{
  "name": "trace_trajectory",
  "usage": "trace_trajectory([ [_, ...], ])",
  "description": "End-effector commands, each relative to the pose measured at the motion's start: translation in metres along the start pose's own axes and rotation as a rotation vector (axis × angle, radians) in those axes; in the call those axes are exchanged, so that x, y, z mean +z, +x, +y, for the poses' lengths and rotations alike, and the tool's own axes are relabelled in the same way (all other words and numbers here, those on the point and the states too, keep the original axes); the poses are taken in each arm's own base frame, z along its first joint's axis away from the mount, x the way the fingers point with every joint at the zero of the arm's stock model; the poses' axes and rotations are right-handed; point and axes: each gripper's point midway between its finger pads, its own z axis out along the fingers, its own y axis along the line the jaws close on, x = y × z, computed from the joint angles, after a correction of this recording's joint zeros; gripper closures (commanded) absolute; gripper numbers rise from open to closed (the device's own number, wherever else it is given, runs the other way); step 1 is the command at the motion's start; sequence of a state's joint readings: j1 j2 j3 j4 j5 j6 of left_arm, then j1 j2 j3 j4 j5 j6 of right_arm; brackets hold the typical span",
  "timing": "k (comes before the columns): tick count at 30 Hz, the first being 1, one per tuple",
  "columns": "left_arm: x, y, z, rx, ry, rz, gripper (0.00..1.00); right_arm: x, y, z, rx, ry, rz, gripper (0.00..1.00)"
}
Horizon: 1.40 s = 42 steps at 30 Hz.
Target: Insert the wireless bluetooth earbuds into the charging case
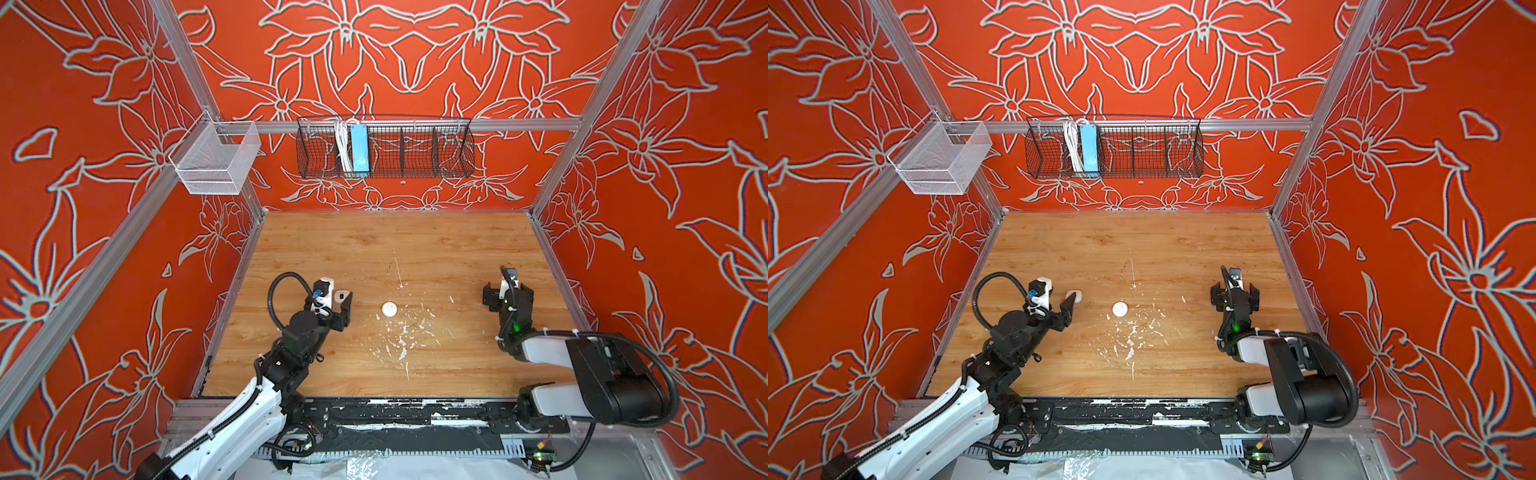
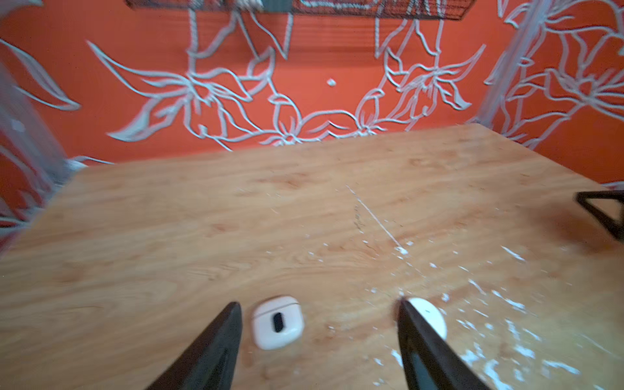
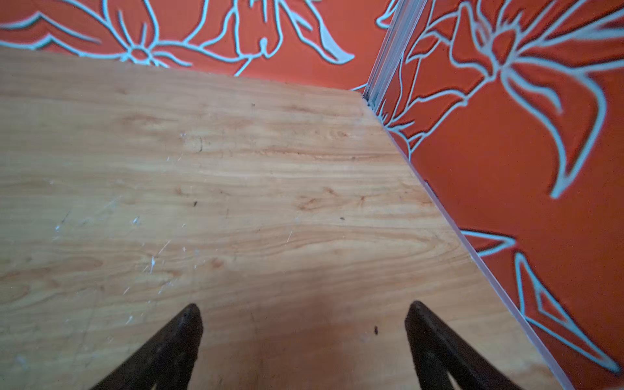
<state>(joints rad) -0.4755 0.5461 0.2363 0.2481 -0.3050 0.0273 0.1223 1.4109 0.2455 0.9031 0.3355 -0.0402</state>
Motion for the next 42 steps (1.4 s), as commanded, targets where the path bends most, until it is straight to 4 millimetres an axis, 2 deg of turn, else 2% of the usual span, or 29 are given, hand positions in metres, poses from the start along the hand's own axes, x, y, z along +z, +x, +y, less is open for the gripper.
trace_trajectory([
  [1, -0.009, 0.006, 0.040, 0.138, -0.216, -0.029, 0.28, 0.006, -0.008, 0.015, 0.016, -0.102, 0.026, 0.03],
  [3, -0.004, 0.023, 0.042, 0.174, -0.211, -0.016, 0.28, 0.007, -0.014, 0.016, 0.019, -0.103, -0.041, 0.04],
  [4, 0.000, 0.031, 0.044, 0.171, -0.204, 0.005, 0.26, 0.007, -0.012, 0.016, 0.012, -0.103, -0.015, 0.03],
  [7, 0.015, 0.056, 0.062, 0.082, -0.227, 0.101, 0.19, 0.008, -0.013, 0.016, 0.021, -0.103, -0.022, 0.02],
  [9, 0.026, 0.061, 0.075, 0.034, -0.265, 0.145, 0.15, 0.008, -0.009, 0.016, 0.017, -0.106, 0.016, 0.02],
  [12, 0.044, 0.061, 0.073, 0.055, -0.226, 0.152, 0.12, 0.009, -0.011, 0.015, 0.019, -0.104, 0.002, 0.02],
  [15, 0.061, 0.089, 0.091, -0.055, -0.204, 0.202, 0.10, 0.009, -0.011, 0.015, 0.020, -0.106, 0.003, 0.02],
  [18, 0.085, 0.104, 0.092, -0.096, -0.134, 0.349, 0.09, 0.009, -0.010, 0.015, 0.018, -0.106, 0.007, 0.02],
  [20, 0.090, 0.102, 0.101, -0.115, -0.170, 0.361, 0.02, 0.008, -0.010, 0.015, 0.018, -0.107, 0.012, 0.02],
  [23, 0.090, 0.105, 0.116, -0.162, -0.235, 0.379, 0.03, 0.008, -0.010, 0.016, 0.017, -0.107, 0.012, 0.02],
  [42, 0.089, 0.103, 0.116, -0.161, -0.235, 0.372, 0.03, 0.009, -0.010, 0.015, 0.019, -0.106, 0.010, 0.02],
])
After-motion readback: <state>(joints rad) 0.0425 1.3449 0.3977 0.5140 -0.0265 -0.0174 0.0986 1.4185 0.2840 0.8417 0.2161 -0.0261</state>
